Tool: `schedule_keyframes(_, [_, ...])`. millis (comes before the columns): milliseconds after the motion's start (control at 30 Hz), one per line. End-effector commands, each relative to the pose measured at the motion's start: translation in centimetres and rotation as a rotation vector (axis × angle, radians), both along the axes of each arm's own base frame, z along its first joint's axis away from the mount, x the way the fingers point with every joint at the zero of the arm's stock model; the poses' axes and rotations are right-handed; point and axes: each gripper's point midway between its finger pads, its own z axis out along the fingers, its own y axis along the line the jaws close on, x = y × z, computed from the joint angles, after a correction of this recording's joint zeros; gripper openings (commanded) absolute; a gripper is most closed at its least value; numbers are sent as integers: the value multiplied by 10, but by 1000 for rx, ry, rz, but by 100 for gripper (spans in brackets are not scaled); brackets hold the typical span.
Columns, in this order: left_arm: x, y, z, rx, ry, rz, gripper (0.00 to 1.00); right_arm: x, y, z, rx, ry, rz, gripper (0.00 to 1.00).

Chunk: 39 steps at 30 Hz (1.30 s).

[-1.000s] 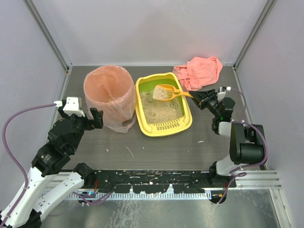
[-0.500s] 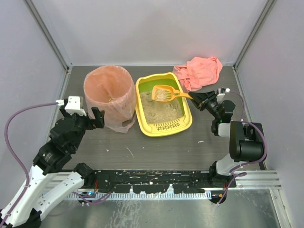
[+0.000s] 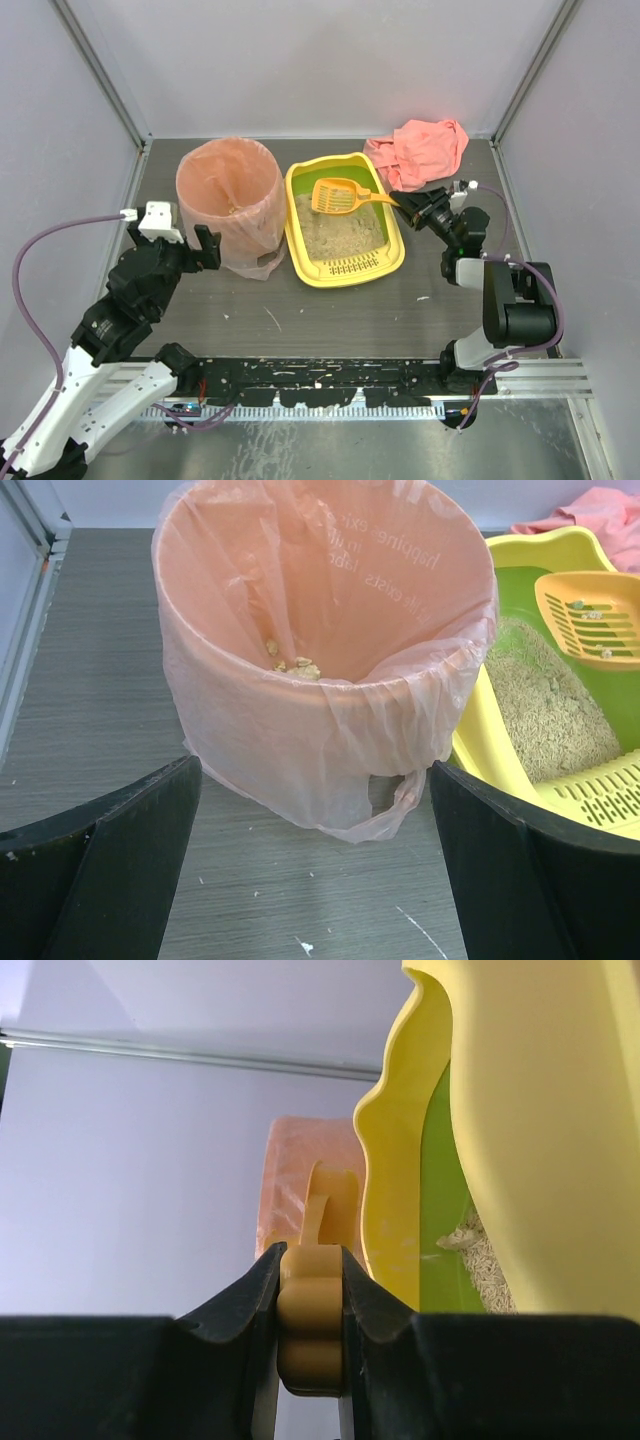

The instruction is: Clean the litter box

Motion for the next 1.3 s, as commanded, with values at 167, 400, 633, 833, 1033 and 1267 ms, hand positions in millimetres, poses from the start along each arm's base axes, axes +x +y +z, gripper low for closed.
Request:
schedule_keyframes(167, [0, 6, 17, -30, -70, 25, 98, -4, -2, 19, -39, -101, -17, 1])
schedule_keyframes(400, [0, 3, 14, -35, -66, 14, 98, -3, 3, 33, -73, -183, 21, 1])
schedule_keyframes(633, [2, 2, 13, -30, -59, 10, 98, -8, 8, 36, -53, -201, 30, 0])
schedule_keyframes(833, [0, 4, 11, -28, -58, 15, 98, -8, 10, 37, -53, -202, 47, 1])
schedule_keyframes(1033, [-1, 3, 9, -31, -45, 11, 98, -2, 2, 46, -73, -186, -18, 1])
schedule_keyframes(1267, [-2, 4, 9, -37, -46, 14, 98, 6, -3, 98, -110, -217, -92, 1])
